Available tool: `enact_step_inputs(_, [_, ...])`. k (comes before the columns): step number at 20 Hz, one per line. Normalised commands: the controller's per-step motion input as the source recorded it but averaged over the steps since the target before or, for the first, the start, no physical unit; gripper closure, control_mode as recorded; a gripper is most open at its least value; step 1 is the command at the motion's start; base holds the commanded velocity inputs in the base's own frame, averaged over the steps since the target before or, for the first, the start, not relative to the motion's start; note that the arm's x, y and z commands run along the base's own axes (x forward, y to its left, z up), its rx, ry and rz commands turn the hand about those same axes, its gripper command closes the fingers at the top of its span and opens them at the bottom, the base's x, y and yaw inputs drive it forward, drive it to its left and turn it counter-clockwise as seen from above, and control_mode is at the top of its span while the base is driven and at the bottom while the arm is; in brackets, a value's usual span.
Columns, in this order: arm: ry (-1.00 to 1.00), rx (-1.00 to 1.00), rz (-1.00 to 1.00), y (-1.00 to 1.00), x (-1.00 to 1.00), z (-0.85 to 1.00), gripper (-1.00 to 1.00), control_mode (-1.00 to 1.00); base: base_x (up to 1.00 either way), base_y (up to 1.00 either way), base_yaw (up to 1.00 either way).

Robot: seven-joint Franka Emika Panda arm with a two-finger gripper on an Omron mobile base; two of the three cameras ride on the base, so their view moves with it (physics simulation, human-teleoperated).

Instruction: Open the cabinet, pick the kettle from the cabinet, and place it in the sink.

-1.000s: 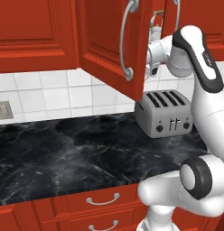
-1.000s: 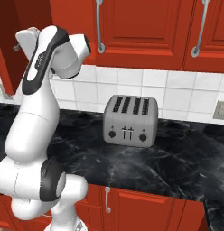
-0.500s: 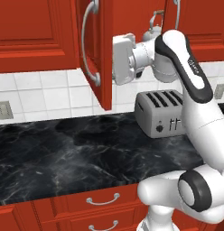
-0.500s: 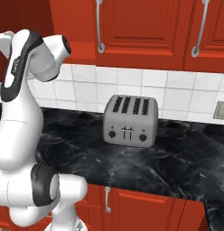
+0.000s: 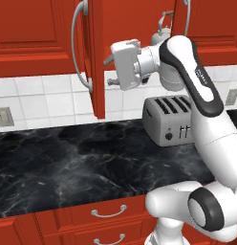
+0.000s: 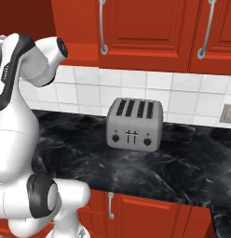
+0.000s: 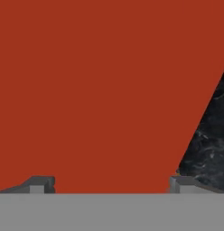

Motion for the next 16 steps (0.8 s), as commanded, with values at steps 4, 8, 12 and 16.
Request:
enact_step_inputs(4, [0.0,-0.05,-0.05,-0.58,-0.1,0.01,-1.0,-1.0,0.0,0.0,0.0])
enact_step_inputs(8, [0.0,-0.01,-0.05,-0.59,-0.13,0.04,-1.0,-1.0,0.0,0.0,0.0])
enact_step_inputs(12, [0.0,0.0,-0.05,-0.62,-0.13,0.06,-1.0,-1.0,0.0,0.0,0.0])
enact_step_inputs(16, [0.0,0.0,-0.05,-0.63,-0.13,0.07,-1.0,-1.0,0.0,0.0,0.0])
